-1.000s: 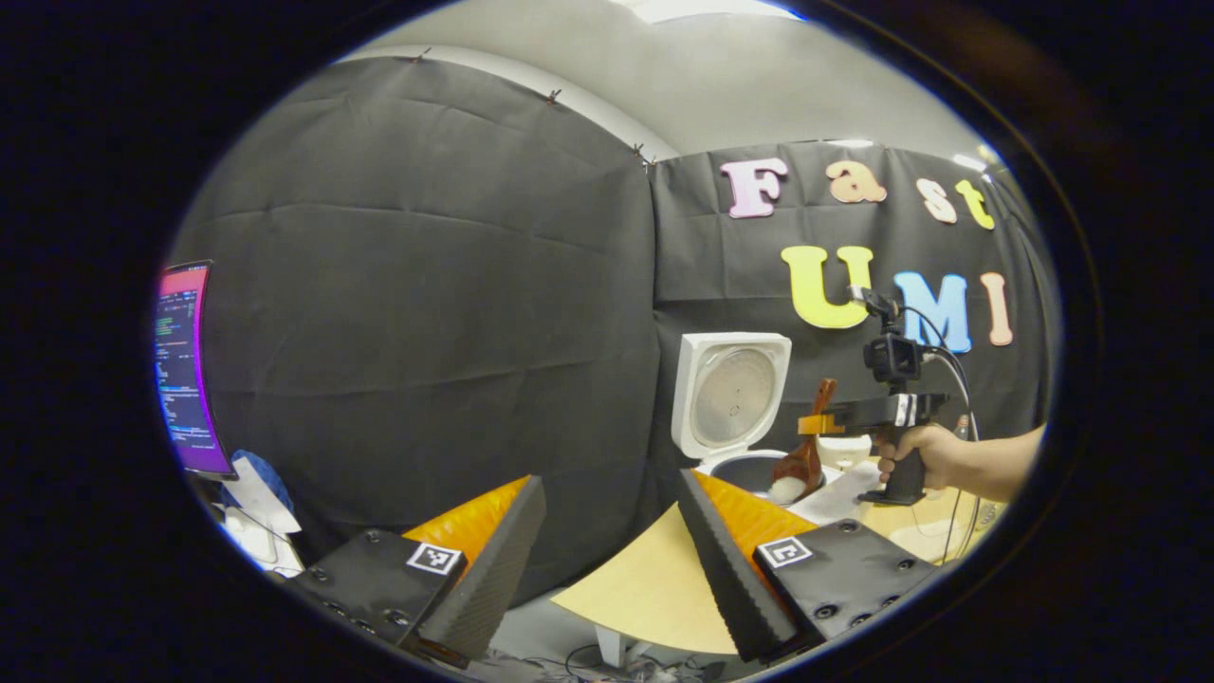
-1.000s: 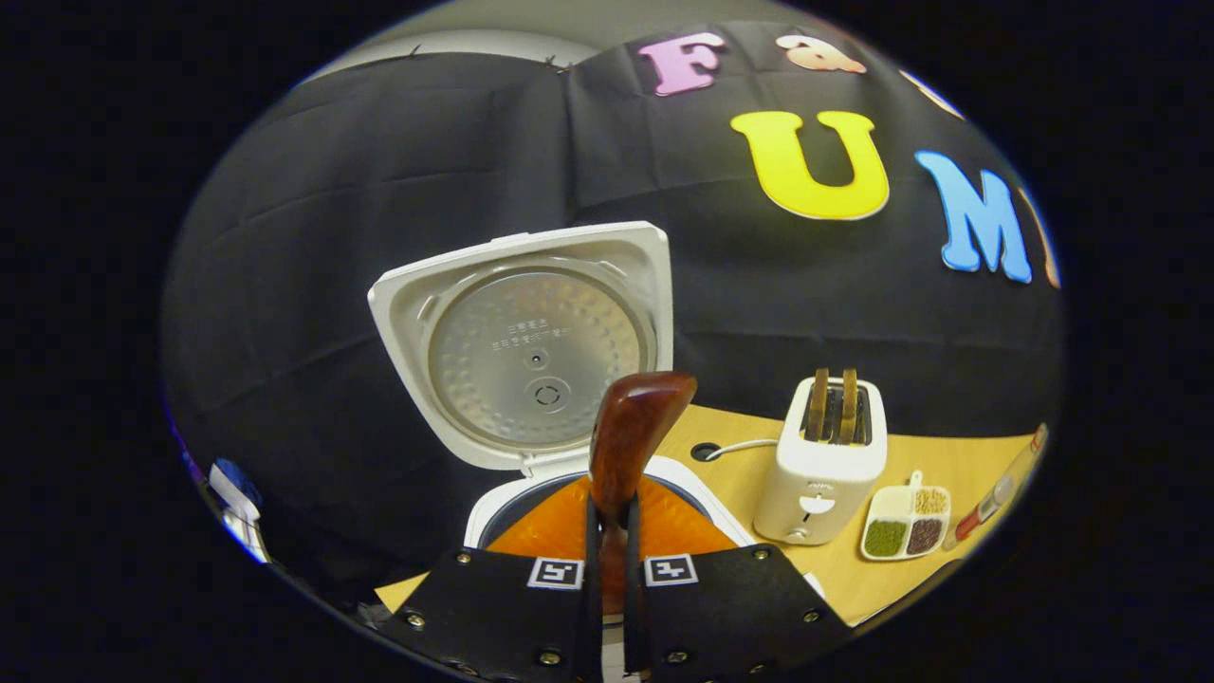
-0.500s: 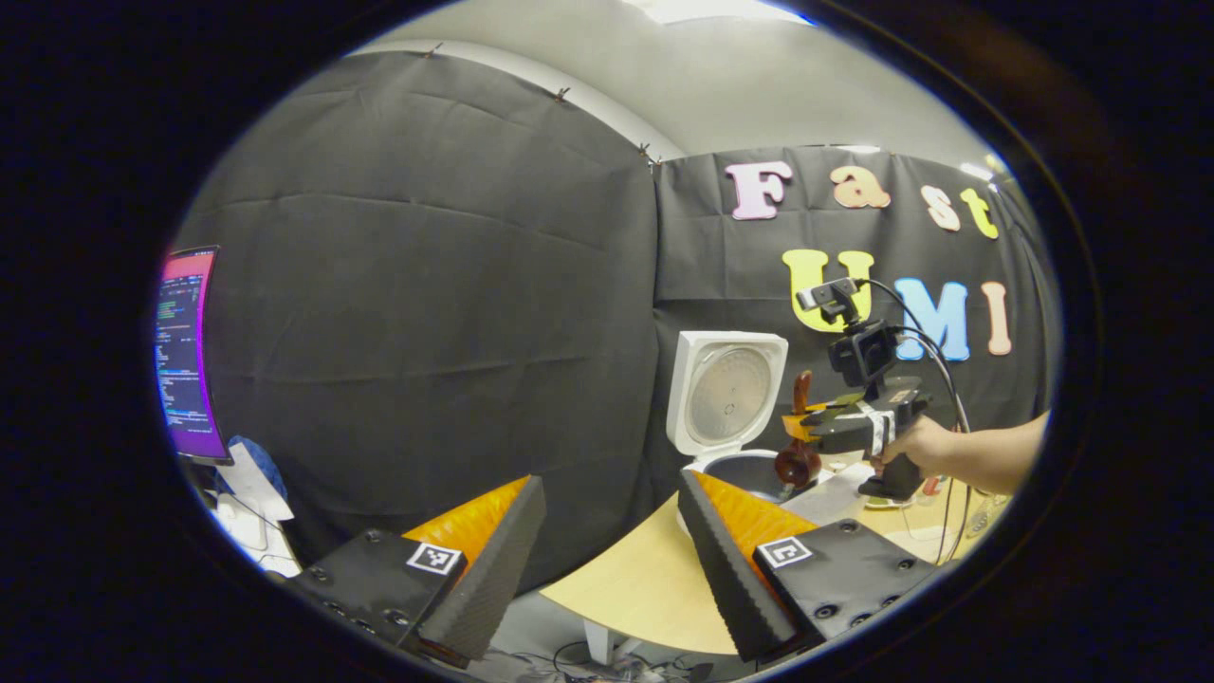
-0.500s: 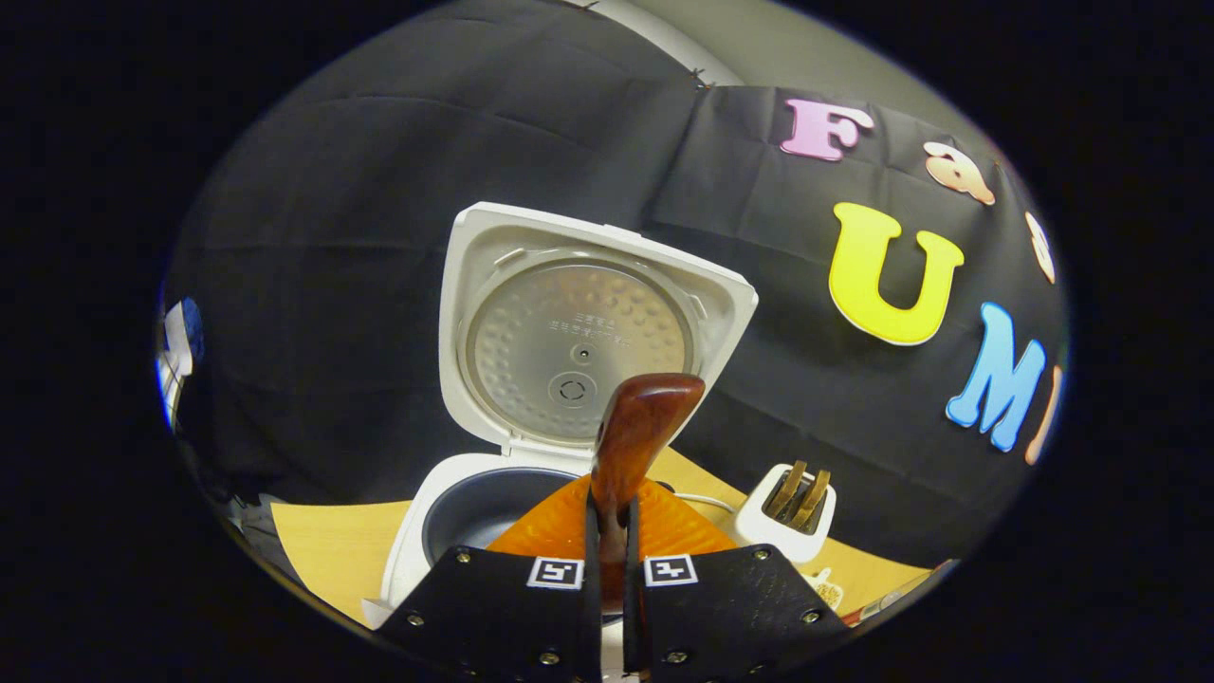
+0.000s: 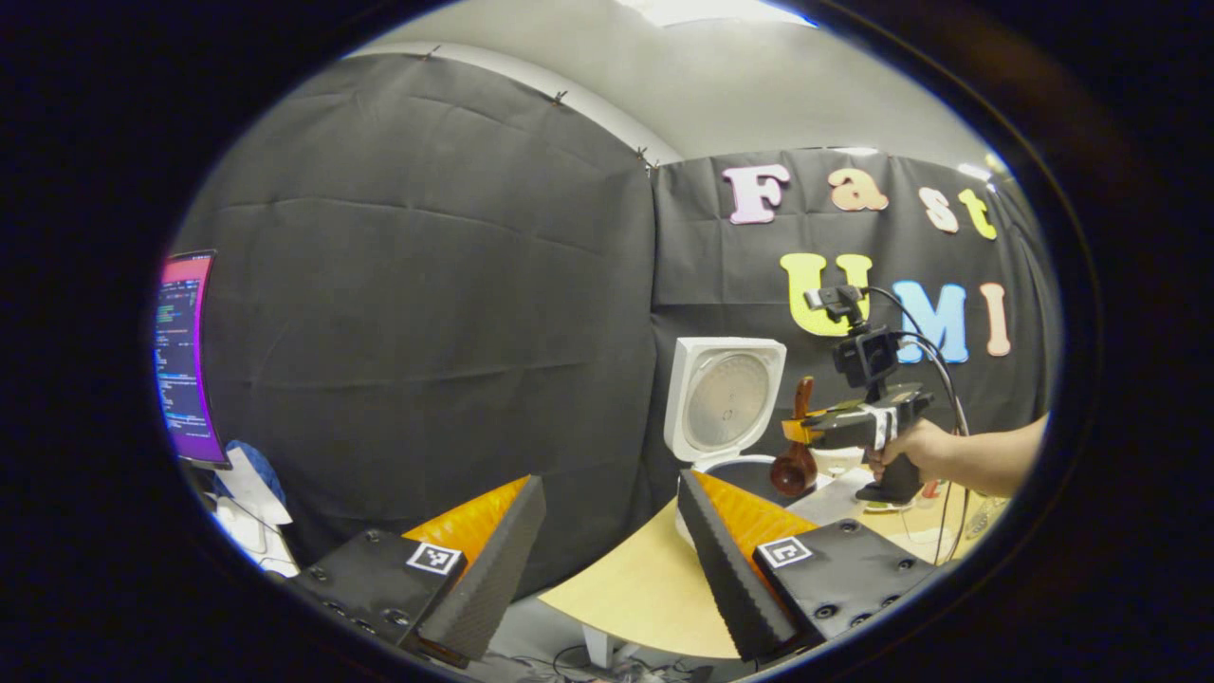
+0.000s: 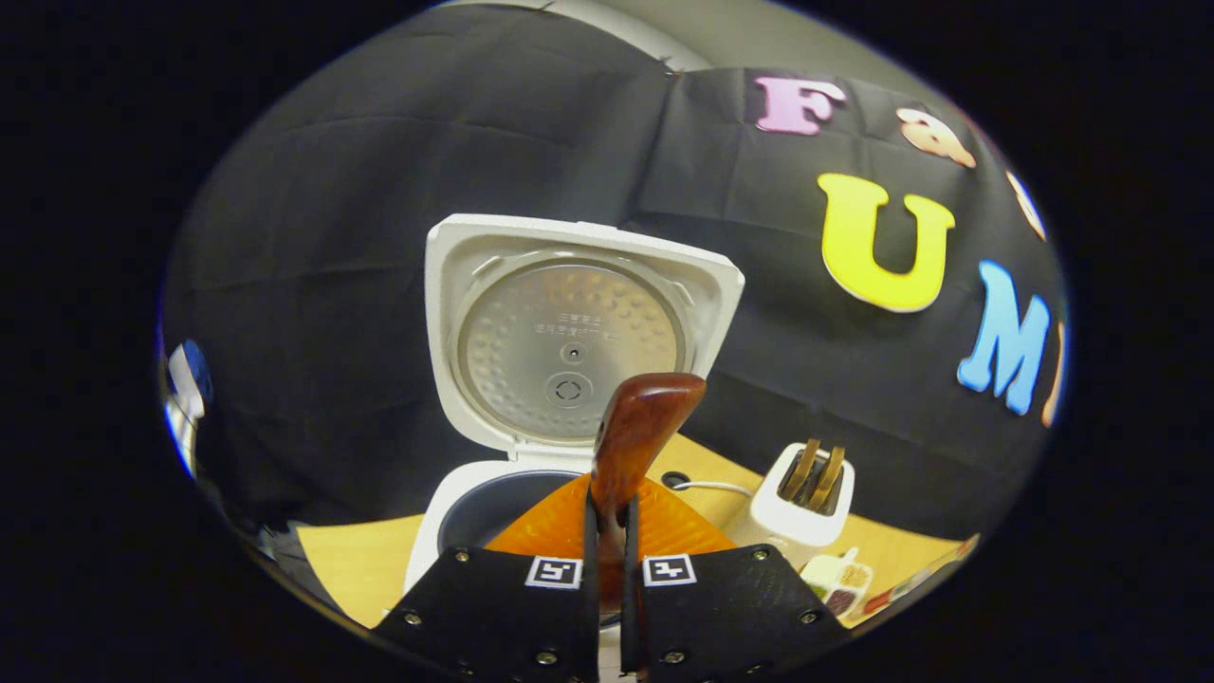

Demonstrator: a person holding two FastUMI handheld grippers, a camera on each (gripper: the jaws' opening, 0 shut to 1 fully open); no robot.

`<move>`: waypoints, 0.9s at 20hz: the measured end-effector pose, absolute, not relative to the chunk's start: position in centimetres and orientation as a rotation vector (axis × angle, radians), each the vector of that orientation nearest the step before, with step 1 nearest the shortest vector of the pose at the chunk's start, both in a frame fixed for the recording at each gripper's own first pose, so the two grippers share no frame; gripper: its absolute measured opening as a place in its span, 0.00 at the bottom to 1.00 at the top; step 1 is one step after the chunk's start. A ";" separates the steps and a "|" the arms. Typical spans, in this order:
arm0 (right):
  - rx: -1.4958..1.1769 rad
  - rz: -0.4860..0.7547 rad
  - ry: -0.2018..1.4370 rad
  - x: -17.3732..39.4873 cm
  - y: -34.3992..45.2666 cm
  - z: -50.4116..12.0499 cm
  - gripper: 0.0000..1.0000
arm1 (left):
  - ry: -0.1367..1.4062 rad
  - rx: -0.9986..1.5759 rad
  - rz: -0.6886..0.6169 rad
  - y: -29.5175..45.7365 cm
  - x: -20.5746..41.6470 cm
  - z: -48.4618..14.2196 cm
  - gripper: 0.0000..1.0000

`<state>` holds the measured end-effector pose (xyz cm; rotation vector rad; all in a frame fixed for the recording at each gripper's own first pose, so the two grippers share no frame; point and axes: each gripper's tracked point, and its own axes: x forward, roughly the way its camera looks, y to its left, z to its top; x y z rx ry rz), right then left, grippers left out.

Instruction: Close the left gripper, press the button to open the rice cooker; take a wooden spoon from the chopstick holder with the right hand, scoop a spoonful of rice and pour it into the rice cooker, then put the wooden spoon back into the chopstick holder.

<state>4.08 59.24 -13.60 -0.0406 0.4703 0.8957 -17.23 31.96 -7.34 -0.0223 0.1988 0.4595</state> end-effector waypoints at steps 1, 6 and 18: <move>0.047 0.887 0.529 4.2 59.1 -13.6 0.09 | 0.194 -0.016 0.451 31.8 -17.0 -7.1 0.98; 0.417 0.819 0.690 4.9 57.3 -12.8 0.09 | 0.179 -0.003 0.437 31.9 -16.1 -6.0 0.96; 0.669 0.700 0.662 6.2 46.2 -8.2 0.09 | 0.104 -0.027 0.359 28.1 -11.4 -2.7 0.98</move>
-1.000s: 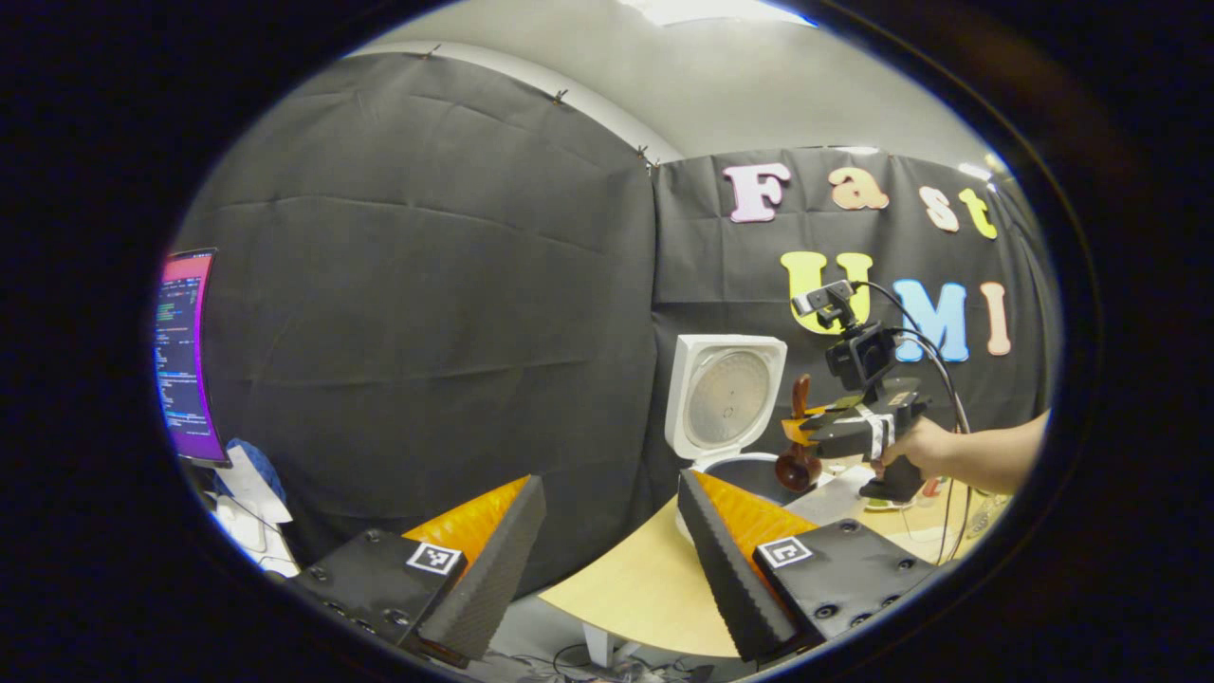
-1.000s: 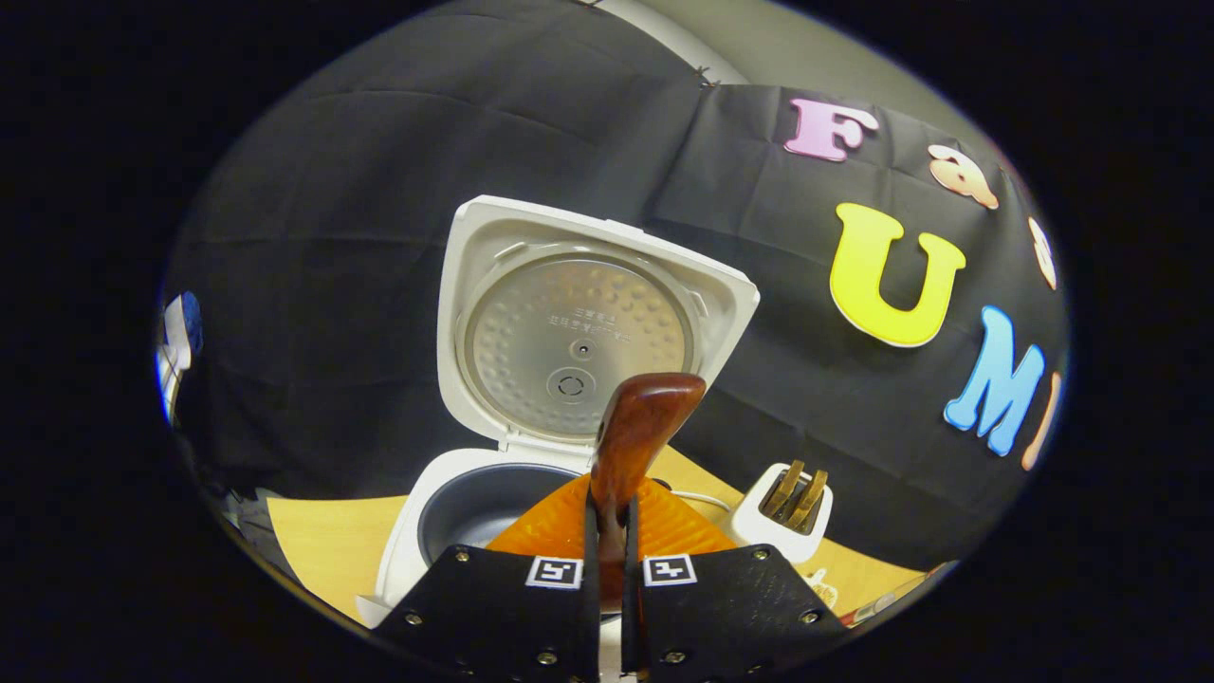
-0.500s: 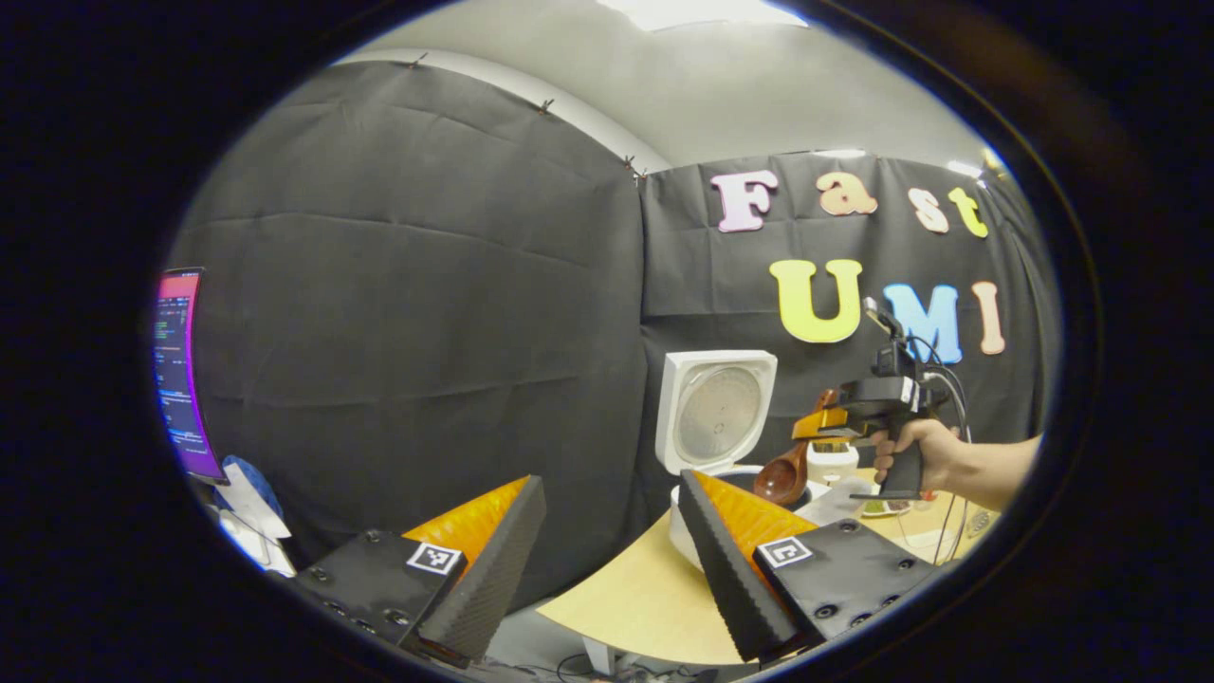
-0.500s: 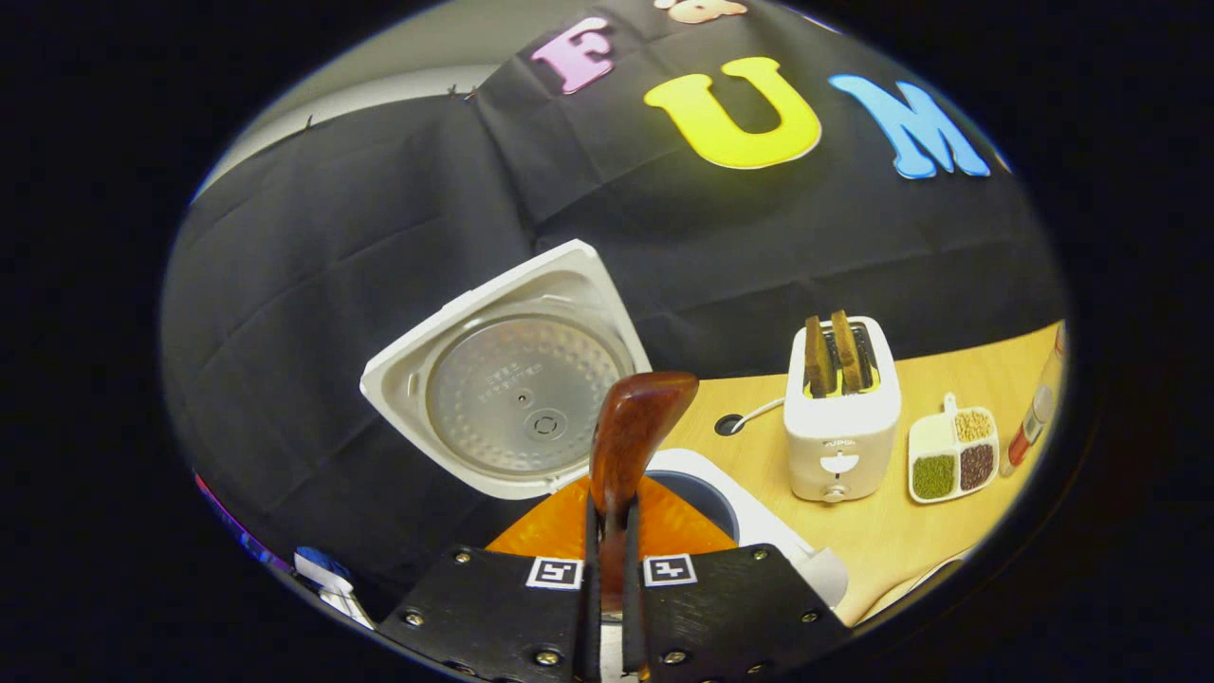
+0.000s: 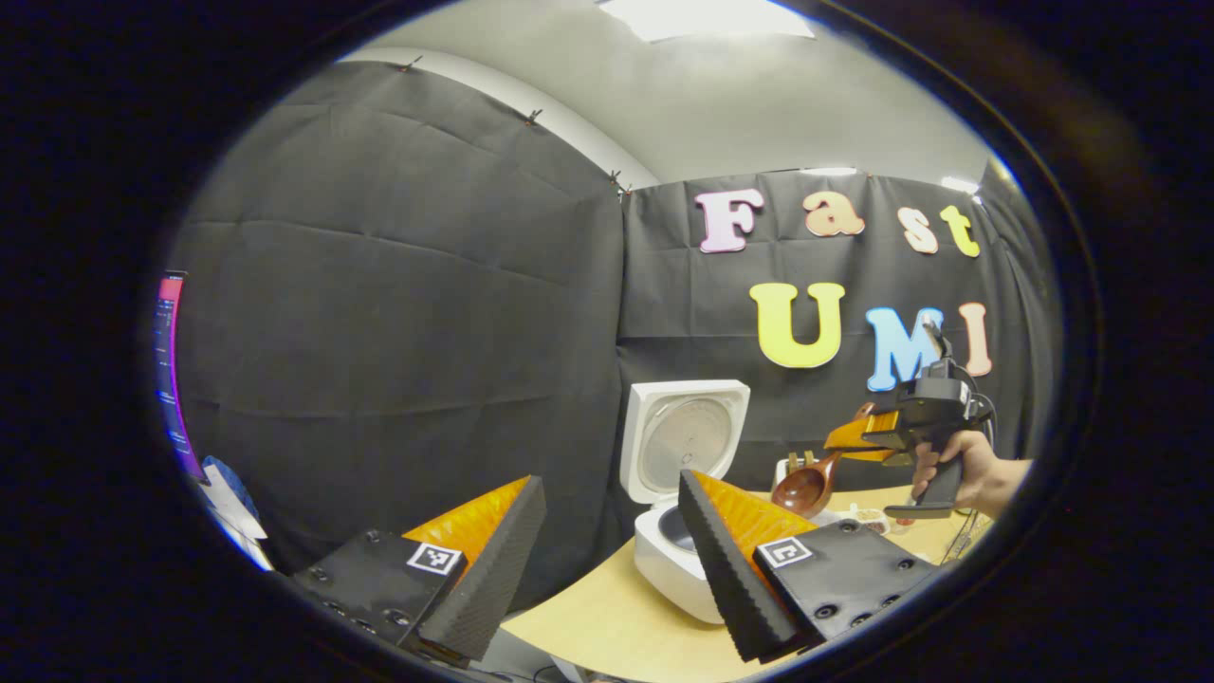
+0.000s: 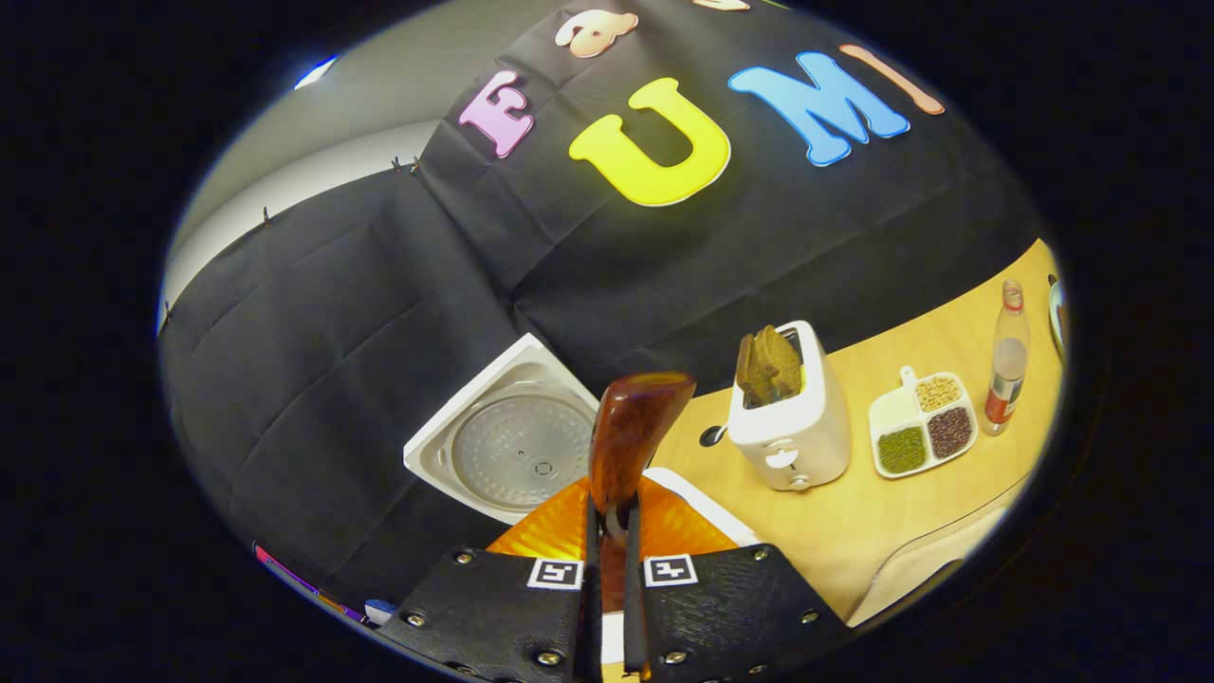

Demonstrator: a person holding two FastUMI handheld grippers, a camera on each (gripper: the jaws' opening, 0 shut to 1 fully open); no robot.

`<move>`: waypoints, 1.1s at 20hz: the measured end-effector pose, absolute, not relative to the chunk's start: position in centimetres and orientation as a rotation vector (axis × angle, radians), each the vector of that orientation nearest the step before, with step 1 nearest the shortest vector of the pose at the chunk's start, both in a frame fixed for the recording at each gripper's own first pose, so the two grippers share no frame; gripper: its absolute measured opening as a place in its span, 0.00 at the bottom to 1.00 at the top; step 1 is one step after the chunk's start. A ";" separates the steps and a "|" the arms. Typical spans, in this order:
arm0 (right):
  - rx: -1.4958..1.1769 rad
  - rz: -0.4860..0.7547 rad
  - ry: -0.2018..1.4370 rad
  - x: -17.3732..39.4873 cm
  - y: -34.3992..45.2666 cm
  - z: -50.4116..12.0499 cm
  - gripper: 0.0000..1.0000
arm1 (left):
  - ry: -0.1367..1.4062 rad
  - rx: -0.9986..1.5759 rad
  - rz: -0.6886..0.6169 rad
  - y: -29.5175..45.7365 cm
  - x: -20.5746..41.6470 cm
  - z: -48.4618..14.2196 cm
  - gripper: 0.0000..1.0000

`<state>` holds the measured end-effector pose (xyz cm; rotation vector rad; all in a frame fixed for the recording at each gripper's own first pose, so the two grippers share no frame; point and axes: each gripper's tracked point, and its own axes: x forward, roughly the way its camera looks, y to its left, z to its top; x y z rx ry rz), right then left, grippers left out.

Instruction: Close the left gripper, press the button to open the rice cooker; take a wooden spoon from the chopstick holder with the right hand, scoop a spoonful of rice and pour it into the rice cooker, then put the wooden spoon back into the chopstick holder.

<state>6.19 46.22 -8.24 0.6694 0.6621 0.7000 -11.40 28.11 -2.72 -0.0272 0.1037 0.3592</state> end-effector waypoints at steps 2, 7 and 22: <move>0.681 0.686 0.644 6.6 43.7 -7.6 0.09 | 0.089 -0.022 0.340 26.8 -10.5 -2.2 0.98; 0.651 0.614 0.562 8.1 36.9 -5.9 0.09 | 0.068 -0.048 0.289 23.1 -8.6 -1.6 0.99; 0.476 0.302 0.444 9.3 16.0 -8.2 0.09 | -0.002 -0.074 0.156 13.9 -3.0 1.5 0.96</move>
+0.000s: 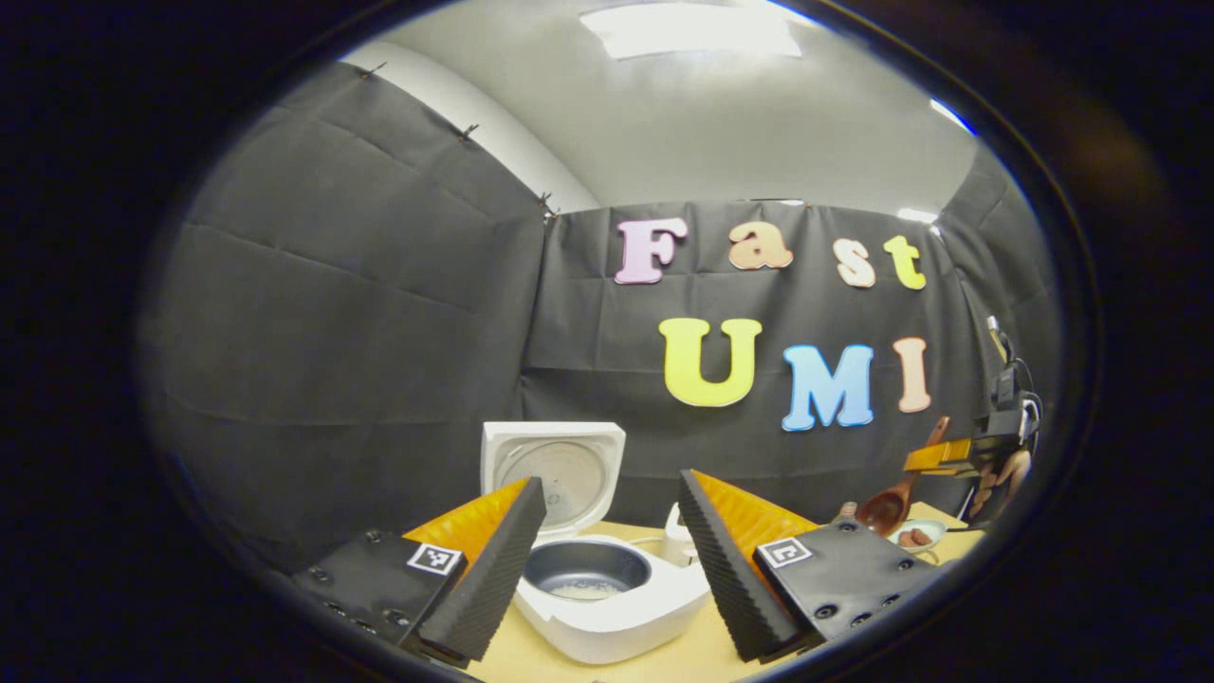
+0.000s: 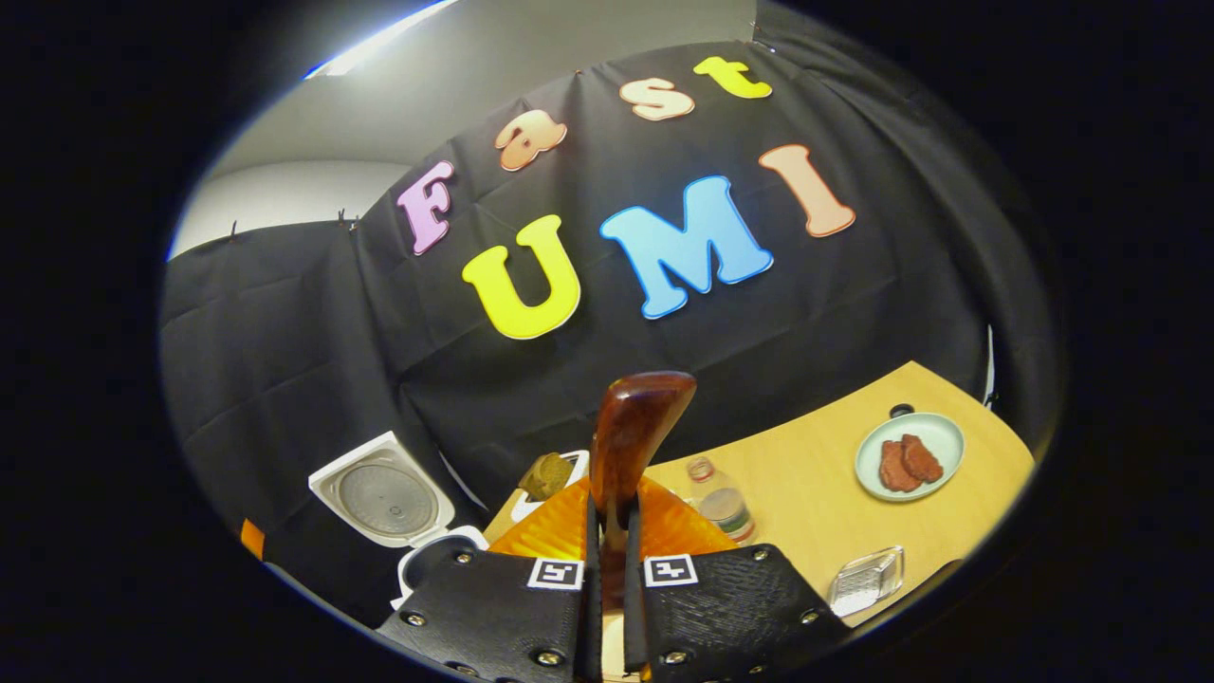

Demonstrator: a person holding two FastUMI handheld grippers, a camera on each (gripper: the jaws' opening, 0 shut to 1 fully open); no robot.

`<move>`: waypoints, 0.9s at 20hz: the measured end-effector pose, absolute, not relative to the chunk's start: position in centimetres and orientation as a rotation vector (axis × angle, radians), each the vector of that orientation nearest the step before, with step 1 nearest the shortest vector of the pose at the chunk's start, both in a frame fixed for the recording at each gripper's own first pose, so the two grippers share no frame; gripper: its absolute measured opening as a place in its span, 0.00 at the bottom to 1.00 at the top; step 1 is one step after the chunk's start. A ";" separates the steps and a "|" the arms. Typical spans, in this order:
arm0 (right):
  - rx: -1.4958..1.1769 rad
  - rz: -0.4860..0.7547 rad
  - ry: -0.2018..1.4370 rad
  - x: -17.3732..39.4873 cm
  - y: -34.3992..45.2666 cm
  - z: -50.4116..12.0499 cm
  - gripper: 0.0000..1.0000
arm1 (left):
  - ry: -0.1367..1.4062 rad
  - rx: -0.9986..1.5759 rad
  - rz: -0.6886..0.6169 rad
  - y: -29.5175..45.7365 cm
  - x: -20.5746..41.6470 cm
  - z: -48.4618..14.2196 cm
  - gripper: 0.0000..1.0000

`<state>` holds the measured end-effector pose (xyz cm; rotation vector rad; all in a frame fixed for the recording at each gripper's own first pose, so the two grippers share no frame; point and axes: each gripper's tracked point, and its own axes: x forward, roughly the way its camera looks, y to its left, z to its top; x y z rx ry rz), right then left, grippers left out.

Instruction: Close the left gripper, press the button to open the rice cooker; take a wooden spoon from the chopstick holder with the right hand, scoop a spoonful of rice and pour it into the rice cooker, then put the wooden spoon back into the chopstick holder.

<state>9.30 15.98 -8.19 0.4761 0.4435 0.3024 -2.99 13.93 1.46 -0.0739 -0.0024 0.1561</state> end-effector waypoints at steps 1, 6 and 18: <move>0.462 0.278 0.441 9.1 14.4 -8.4 0.09 | -0.007 -0.074 0.149 13.3 -2.9 1.6 0.97; 0.389 0.171 0.457 8.5 7.7 -11.1 0.09 | -0.028 -0.063 0.117 10.4 -2.3 2.7 0.97; 0.375 0.009 0.577 6.0 -0.7 -21.1 0.09 | -0.028 -0.022 0.113 7.3 -3.2 3.9 0.97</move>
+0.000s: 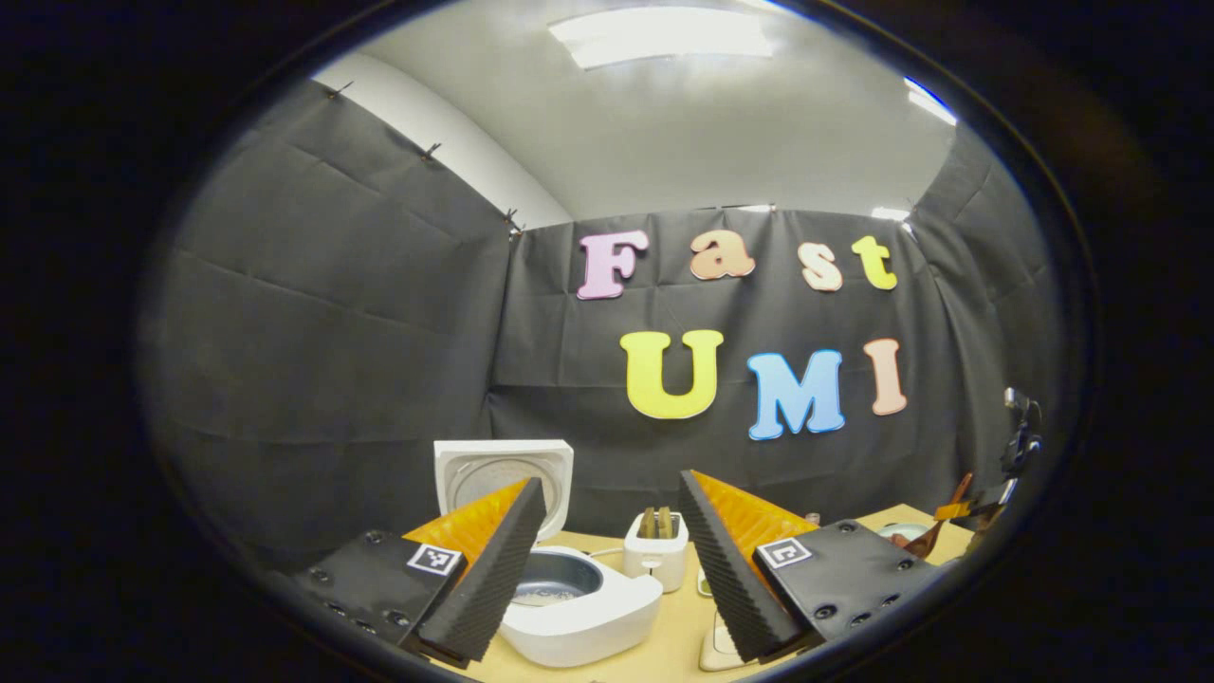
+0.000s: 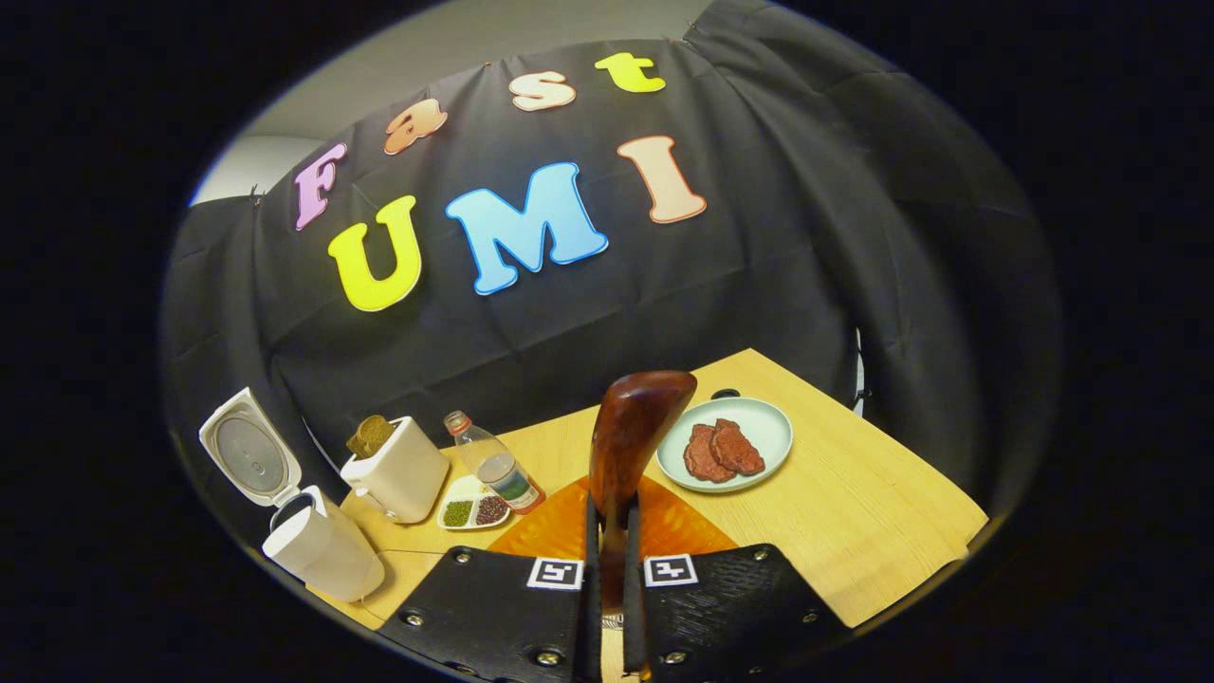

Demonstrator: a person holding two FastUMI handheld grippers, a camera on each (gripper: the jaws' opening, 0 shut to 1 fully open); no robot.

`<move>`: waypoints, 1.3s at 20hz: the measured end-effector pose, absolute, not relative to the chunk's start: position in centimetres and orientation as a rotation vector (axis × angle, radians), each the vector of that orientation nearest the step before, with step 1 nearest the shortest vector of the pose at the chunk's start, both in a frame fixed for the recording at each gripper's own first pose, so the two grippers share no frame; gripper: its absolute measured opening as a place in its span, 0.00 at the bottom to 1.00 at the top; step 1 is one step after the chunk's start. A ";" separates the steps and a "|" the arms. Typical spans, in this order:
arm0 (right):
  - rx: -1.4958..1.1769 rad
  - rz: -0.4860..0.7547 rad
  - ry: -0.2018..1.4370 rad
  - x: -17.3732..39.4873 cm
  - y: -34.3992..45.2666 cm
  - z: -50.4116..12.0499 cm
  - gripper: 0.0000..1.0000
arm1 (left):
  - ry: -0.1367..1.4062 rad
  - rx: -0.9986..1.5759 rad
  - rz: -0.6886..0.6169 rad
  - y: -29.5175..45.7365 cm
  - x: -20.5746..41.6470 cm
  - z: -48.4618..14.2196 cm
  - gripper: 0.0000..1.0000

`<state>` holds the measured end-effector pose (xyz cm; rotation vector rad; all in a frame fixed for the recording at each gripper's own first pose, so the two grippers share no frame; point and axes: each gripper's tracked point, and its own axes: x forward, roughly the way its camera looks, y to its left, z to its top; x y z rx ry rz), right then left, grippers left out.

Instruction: Close the left gripper, press the button to open the rice cooker; take a wooden spoon from the chopstick holder with the right hand, scoop a spoonful of rice and pour it into the rice cooker, then put the wooden spoon back into the chopstick holder.

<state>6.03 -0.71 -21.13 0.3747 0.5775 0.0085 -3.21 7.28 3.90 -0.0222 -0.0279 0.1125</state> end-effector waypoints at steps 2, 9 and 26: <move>0.394 0.005 0.595 5.8 -0.6 -22.5 0.09 | -0.024 -0.010 0.117 7.3 -3.3 4.0 0.97; 0.409 -0.020 0.658 4.8 -0.1 -26.7 0.10 | -0.019 0.015 0.143 7.5 -3.9 4.1 0.96; 0.130 -0.164 0.489 3.4 -7.8 -18.4 0.97 | -0.016 -0.036 0.077 7.2 -0.5 2.9 0.97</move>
